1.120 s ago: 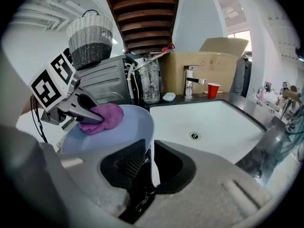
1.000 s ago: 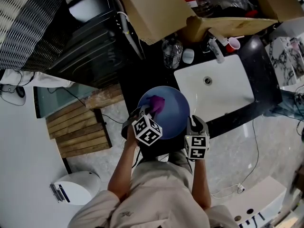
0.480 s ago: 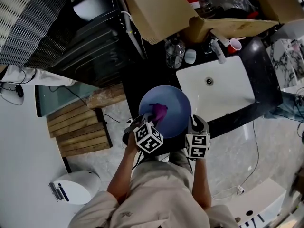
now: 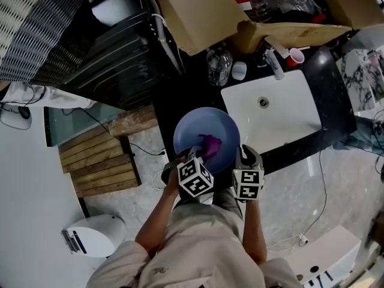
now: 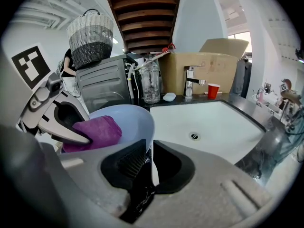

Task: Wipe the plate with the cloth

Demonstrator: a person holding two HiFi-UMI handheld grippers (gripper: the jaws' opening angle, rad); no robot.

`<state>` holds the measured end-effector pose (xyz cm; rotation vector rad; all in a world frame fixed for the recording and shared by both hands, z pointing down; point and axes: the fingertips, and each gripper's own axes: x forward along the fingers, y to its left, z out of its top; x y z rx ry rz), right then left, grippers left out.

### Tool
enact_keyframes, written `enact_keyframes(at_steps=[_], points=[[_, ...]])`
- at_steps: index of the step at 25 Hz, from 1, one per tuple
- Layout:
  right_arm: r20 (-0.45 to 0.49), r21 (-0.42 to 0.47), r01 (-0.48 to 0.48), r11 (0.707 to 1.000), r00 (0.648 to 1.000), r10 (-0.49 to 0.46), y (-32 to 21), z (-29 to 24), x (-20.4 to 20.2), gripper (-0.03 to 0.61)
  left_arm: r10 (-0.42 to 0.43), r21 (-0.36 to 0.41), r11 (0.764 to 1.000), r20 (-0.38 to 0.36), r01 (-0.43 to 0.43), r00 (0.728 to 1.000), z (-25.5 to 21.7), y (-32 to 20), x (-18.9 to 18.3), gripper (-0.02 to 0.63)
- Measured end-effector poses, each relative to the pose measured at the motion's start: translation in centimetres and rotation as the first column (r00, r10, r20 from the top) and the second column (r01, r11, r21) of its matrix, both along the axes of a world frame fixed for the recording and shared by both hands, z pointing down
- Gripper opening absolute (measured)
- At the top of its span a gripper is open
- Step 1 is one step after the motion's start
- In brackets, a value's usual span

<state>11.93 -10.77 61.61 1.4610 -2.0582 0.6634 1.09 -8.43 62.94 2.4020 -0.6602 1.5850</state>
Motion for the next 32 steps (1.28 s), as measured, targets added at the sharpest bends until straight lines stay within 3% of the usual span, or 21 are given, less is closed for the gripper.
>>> enact_keyframes(at_steps=[13, 22, 32], points=[[0.027, 0.01, 0.03, 1.0, 0.999, -0.03, 0.0, 0.2, 0.0, 0.052, -0.013, 0.022, 1.0, -0.081, 0.015, 0.997, 0.6, -2.6, 3.1, 0.061], [0.04, 0.021, 0.04, 0.999, 0.998, -0.041, -0.2, 0.2, 0.0, 0.052, -0.128, 0.05, 0.99, -0.127, 0.136, 0.984, 0.6, -5.8, 2.1, 0.061], [0.028, 0.097, 0.007, 0.995, 1.0, -0.01, -0.8, -1.3, 0.6, 0.052, -0.273, 0.074, 0.955, -0.146, 0.286, 0.951, -0.6, -8.0, -2.1, 0.061]])
